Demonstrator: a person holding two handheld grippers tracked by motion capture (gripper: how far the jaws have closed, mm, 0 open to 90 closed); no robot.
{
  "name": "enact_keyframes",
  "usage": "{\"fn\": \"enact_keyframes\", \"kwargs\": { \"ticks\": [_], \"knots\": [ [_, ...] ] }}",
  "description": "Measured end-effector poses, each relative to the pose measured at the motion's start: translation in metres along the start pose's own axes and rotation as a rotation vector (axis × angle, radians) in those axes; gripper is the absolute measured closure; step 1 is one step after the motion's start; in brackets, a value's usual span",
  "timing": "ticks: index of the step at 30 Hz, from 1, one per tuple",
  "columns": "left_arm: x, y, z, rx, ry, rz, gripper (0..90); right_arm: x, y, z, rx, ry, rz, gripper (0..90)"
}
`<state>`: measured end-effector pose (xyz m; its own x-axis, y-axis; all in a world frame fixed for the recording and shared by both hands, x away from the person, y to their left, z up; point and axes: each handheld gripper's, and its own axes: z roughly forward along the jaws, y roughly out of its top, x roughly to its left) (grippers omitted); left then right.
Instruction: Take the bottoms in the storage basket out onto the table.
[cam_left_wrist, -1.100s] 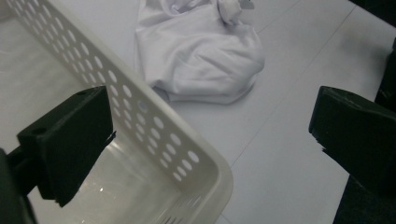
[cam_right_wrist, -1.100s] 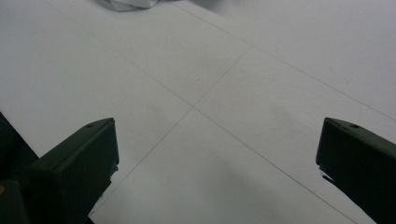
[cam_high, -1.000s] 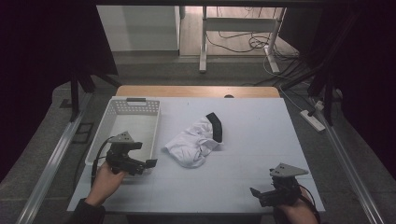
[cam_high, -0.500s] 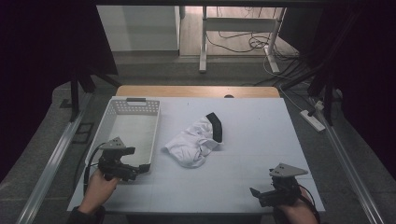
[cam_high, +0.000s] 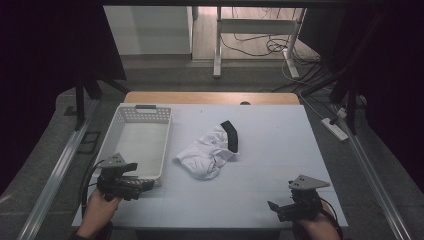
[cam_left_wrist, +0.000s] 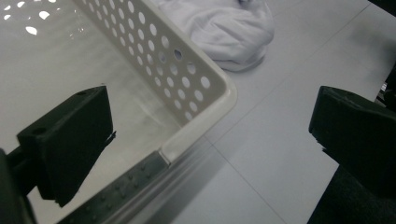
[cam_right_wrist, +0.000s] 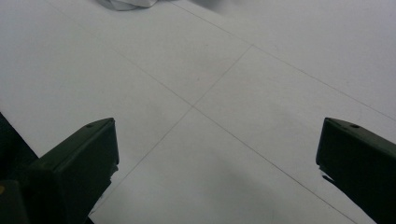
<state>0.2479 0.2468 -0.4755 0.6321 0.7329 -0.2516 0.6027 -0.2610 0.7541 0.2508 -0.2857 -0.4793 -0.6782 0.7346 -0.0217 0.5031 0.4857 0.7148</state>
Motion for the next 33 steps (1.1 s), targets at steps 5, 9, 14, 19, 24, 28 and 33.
{"fn": "enact_keyframes", "kwargs": {
  "ticks": [5, 9, 14, 19, 24, 28, 33],
  "knots": [
    [0.001, -0.009, -0.006, -0.007, 0.011, -0.019, 0.8, 0.0, 0.0, 0.0, 0.0, 0.0, -0.001, 0.0],
    [0.002, -0.015, -0.009, -0.013, 0.019, -0.034, 0.8, 0.0, 0.0, 0.0, 0.003, -0.002, -0.002, 0.0],
    [0.001, -0.019, -0.013, -0.017, 0.044, -0.029, 0.8, 0.0, 0.0, 0.0, 0.004, -0.002, -0.002, 0.0],
    [0.0, -0.022, -0.019, -0.031, 0.063, -0.031, 0.8, 0.0, 0.0, 0.0, 0.004, -0.003, -0.003, 0.0],
    [-0.001, -0.027, -0.026, -0.03, 0.077, -0.04, 0.8, 0.0, 0.0, 0.0, 0.003, -0.001, -0.003, 0.0],
    [0.001, -0.031, -0.031, -0.042, 0.08, -0.051, 1.0, 0.0, 0.0, 0.0, 0.004, -0.001, -0.004, 0.0],
    [0.003, -0.036, -0.034, -0.049, 0.09, -0.065, 1.0, 0.0, 0.0, 0.0, 0.004, -0.002, -0.004, 0.0]
  ]
}}
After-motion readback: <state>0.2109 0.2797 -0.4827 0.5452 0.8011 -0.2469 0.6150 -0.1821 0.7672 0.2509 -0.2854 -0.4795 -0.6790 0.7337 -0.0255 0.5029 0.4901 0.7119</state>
